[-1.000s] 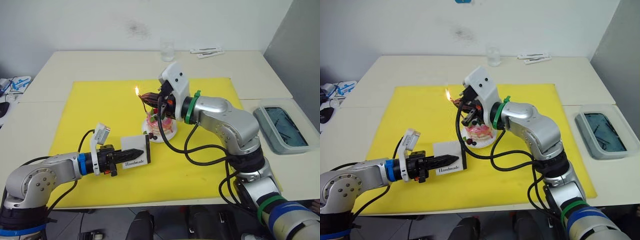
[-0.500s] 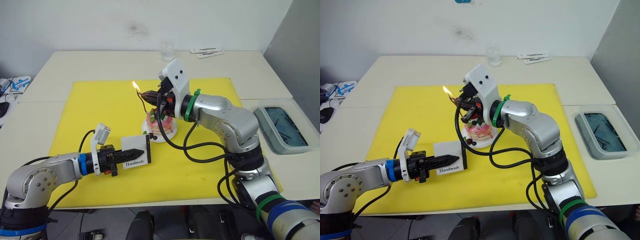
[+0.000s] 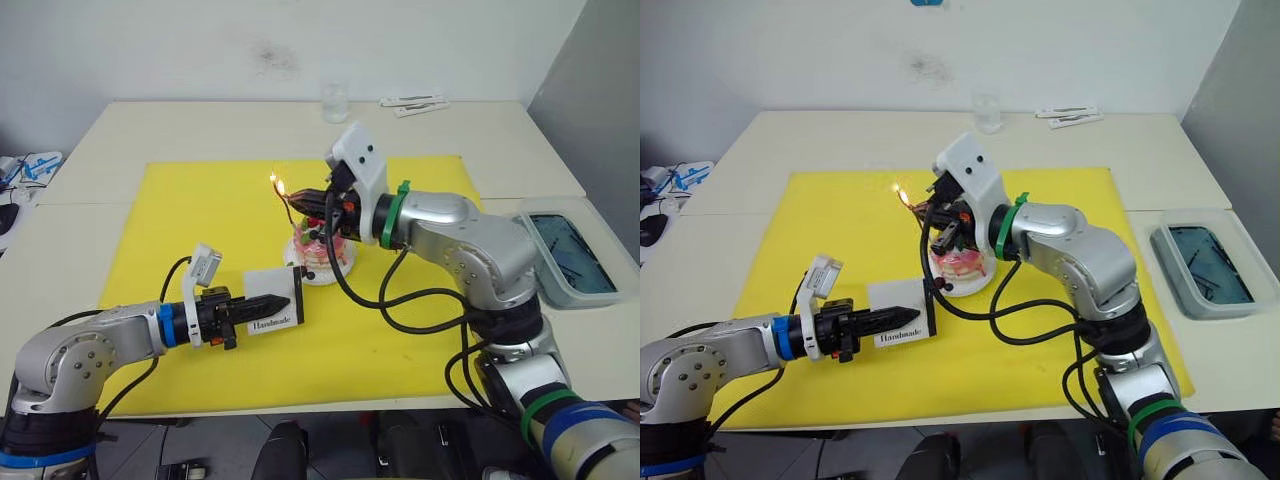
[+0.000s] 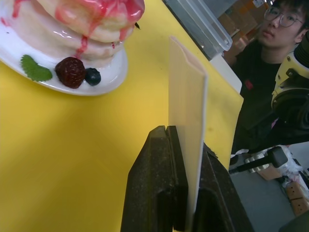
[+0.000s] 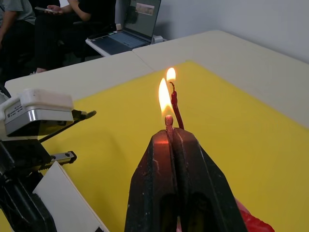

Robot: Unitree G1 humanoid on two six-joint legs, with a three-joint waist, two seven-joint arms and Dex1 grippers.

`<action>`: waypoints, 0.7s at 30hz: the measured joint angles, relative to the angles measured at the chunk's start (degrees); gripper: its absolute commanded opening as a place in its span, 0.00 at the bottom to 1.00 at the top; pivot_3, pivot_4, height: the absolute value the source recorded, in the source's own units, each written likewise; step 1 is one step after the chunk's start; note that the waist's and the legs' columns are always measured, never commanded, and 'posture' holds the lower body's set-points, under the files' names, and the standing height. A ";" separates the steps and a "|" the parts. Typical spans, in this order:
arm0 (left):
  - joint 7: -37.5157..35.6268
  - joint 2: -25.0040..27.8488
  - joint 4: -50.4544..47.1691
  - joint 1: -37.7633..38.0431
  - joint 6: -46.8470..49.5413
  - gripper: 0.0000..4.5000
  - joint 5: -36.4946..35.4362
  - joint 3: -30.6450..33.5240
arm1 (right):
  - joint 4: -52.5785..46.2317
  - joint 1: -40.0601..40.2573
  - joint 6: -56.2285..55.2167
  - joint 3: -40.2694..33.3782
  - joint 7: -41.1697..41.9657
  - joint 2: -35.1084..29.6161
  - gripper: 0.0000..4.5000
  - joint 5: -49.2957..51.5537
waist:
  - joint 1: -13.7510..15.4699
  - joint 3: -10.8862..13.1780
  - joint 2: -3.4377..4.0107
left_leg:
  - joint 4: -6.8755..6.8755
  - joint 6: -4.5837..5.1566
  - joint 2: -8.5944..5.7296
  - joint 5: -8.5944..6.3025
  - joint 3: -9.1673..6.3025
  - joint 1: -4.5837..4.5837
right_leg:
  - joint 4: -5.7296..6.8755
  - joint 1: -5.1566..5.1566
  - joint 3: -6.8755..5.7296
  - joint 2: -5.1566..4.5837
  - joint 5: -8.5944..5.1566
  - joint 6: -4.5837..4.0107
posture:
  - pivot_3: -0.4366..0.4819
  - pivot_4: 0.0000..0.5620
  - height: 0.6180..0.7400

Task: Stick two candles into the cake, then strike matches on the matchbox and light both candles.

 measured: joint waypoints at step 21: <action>1.13 -2.90 -0.50 -3.97 2.83 0.00 -3.85 -0.74 | -13.93 7.59 7.55 -8.14 2.67 -13.43 0.00 8.53 | 0.08 0.00 -0.01 | 0.06 0.00 -0.03 0.00 -0.09 -0.16 | -0.06 -0.03 -0.06 -0.03 0.00 0.01 | 0.48 0.27 1.00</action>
